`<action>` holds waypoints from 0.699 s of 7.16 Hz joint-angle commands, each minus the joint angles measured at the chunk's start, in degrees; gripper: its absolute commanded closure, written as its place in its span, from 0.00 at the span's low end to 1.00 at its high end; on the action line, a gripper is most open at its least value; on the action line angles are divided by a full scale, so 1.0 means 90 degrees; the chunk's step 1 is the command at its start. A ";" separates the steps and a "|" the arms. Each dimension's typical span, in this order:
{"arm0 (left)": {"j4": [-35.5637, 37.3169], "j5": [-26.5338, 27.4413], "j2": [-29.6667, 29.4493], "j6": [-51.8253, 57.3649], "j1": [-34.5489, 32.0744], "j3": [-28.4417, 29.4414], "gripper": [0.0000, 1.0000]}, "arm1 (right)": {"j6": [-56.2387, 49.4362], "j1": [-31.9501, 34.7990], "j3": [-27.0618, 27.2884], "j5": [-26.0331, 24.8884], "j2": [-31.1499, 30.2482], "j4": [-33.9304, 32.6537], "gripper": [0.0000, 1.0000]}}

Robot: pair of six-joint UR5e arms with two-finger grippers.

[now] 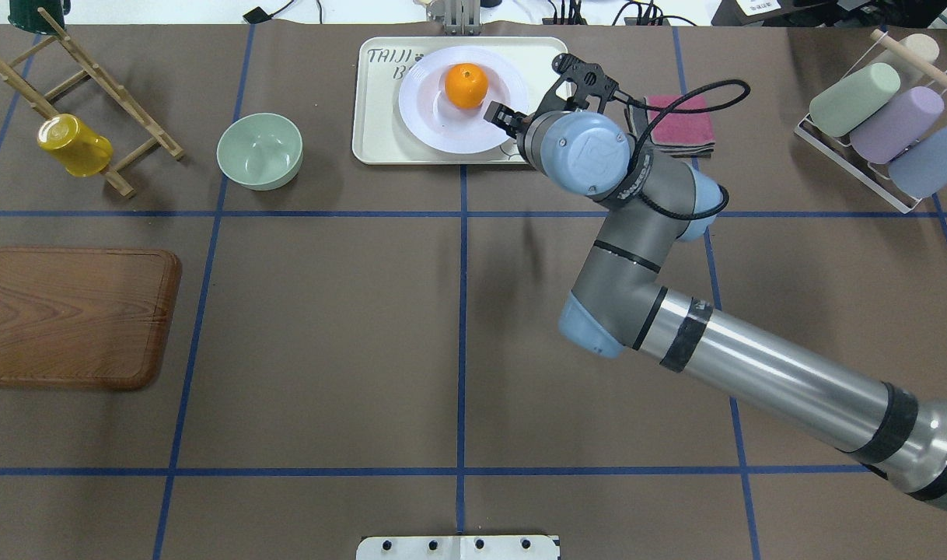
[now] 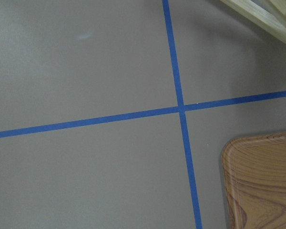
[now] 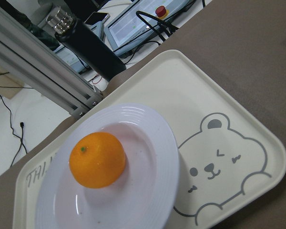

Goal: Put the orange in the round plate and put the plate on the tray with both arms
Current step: 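Open the right gripper and lift it away from the plate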

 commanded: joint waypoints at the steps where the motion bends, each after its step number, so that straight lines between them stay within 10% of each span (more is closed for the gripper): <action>1: 0.0046 0.0037 0.0092 0.0017 -0.0001 -0.0253 0.01 | -0.2430 0.1386 0.0565 0.2190 -0.0551 -0.0664 0.00; 5: 0.0319 0.0251 0.0463 0.0386 0.0106 -0.0781 0.01 | -0.6378 0.3879 0.0595 0.4746 -0.1685 -0.1315 0.00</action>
